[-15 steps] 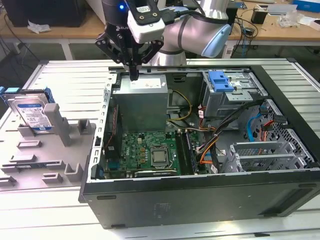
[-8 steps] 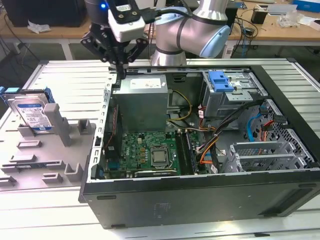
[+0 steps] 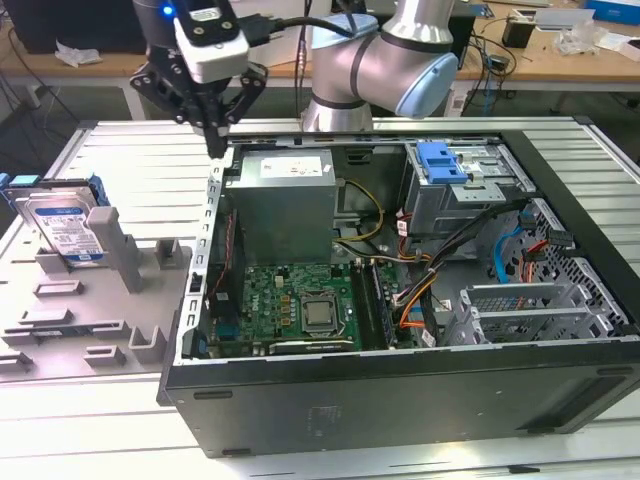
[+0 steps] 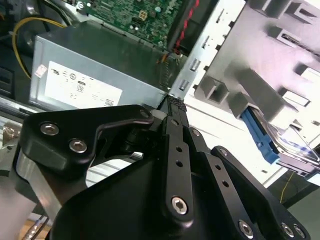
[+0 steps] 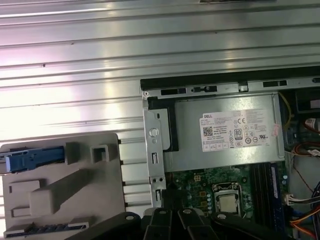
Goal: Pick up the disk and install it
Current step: 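Reach for the disk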
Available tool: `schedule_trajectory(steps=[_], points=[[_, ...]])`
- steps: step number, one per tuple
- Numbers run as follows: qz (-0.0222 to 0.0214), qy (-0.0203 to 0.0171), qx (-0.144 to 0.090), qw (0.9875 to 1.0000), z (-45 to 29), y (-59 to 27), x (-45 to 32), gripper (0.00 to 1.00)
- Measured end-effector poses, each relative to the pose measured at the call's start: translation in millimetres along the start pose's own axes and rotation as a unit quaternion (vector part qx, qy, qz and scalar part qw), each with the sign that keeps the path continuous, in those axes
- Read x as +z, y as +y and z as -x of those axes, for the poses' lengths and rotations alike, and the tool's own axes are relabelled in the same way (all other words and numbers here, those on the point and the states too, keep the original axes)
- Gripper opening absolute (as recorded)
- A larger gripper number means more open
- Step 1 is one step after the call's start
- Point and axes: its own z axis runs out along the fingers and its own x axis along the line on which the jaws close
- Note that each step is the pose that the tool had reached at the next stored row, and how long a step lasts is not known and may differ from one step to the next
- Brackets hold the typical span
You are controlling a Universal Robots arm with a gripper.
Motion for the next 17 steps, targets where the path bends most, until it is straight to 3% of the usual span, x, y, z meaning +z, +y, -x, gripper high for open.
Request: schedule_trajectory(steps=[7, 11, 17], points=[[0.0000, -0.0001, 0.002, 1.0000, -21.4, -0.9, -0.5, 0.11], [-0.0001, -0.0002, 0.004, 1.0000, -39.8, 0.5, -0.8, 0.11], [-0.0001, -0.0003, 0.006, 1.0000, -58.1, 3.1, -1.1, 0.11]])
